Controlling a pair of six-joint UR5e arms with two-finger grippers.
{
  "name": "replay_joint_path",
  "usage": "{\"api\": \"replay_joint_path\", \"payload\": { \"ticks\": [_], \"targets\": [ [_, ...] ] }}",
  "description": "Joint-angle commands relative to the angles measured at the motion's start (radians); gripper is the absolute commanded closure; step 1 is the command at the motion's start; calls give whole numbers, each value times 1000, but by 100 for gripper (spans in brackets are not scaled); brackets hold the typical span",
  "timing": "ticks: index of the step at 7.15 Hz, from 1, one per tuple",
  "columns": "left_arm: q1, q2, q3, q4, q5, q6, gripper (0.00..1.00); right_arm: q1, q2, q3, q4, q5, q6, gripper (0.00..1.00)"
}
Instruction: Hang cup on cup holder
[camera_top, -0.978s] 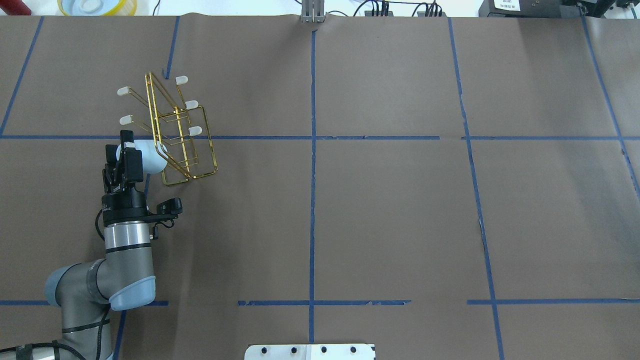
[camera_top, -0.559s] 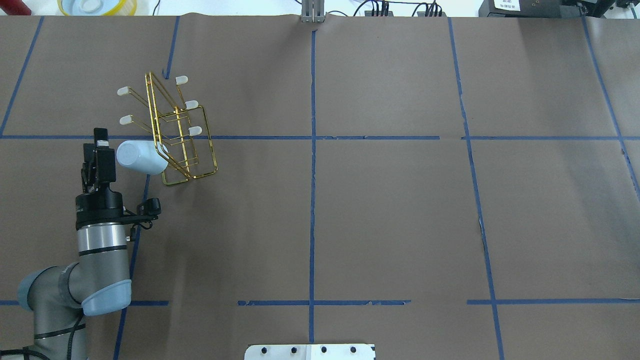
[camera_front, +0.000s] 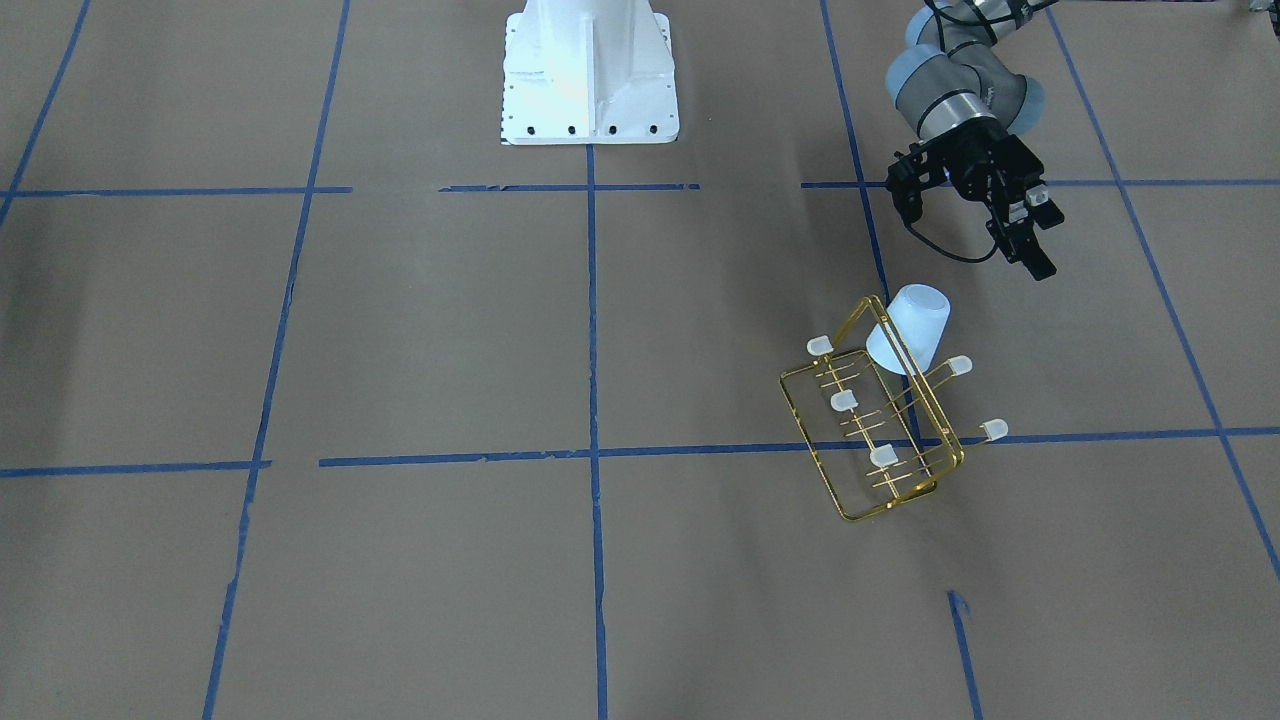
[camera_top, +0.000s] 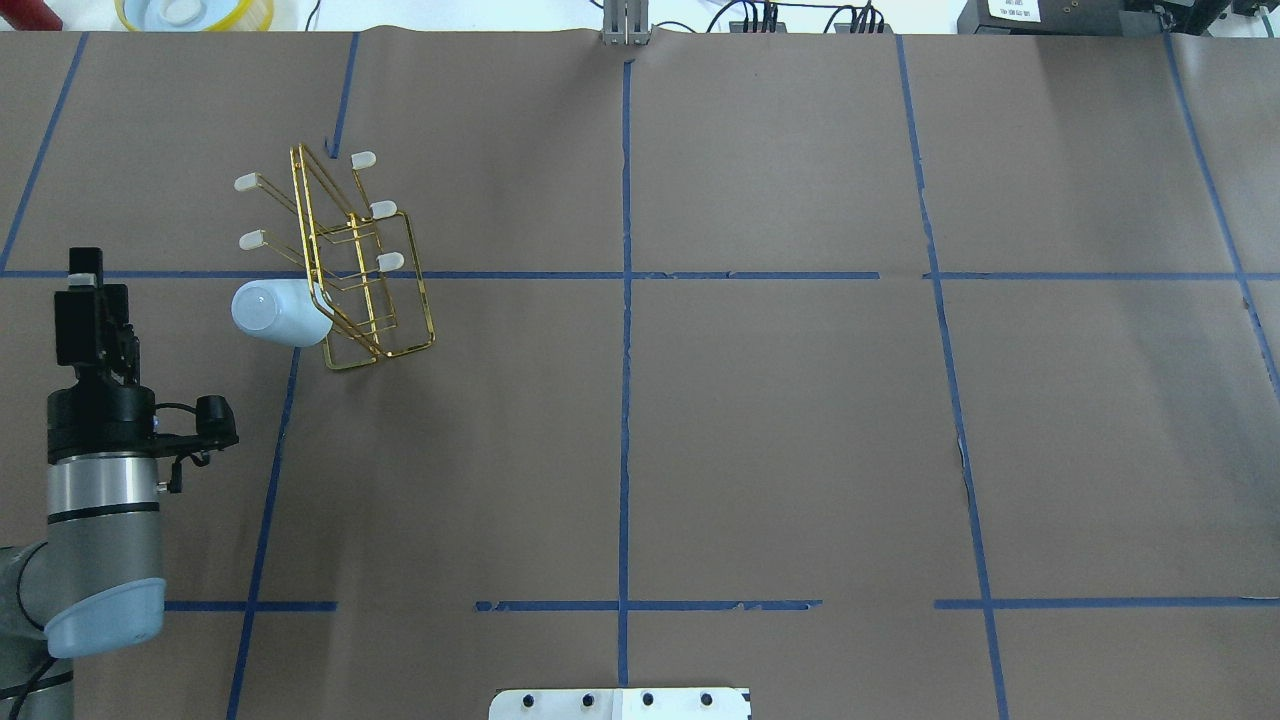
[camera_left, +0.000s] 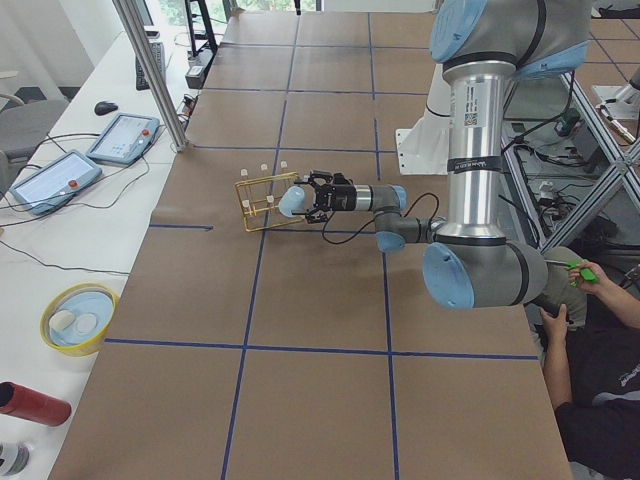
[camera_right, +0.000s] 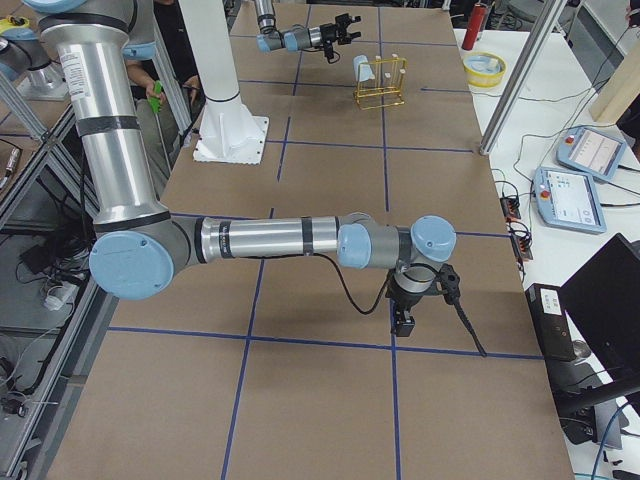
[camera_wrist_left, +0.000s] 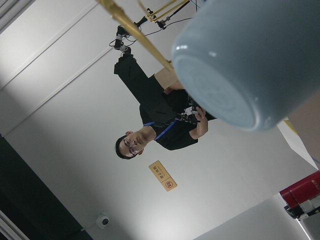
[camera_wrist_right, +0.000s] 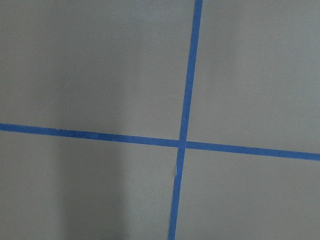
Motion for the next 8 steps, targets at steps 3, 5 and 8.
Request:
{"api": "replay_joint_path", "payload": {
  "ticks": [3,5,8],
  "targets": [
    [-6,110,-76,-222,-278,-567,0,0,0,0,0,0,0,0],
    [-15,165,-150,-225,-448,-878,0,0,0,0,0,0,0,0],
    [-41,176,-167,-239,-619,-1324,0,0,0,0,0,0,0,0]
  ]
}}
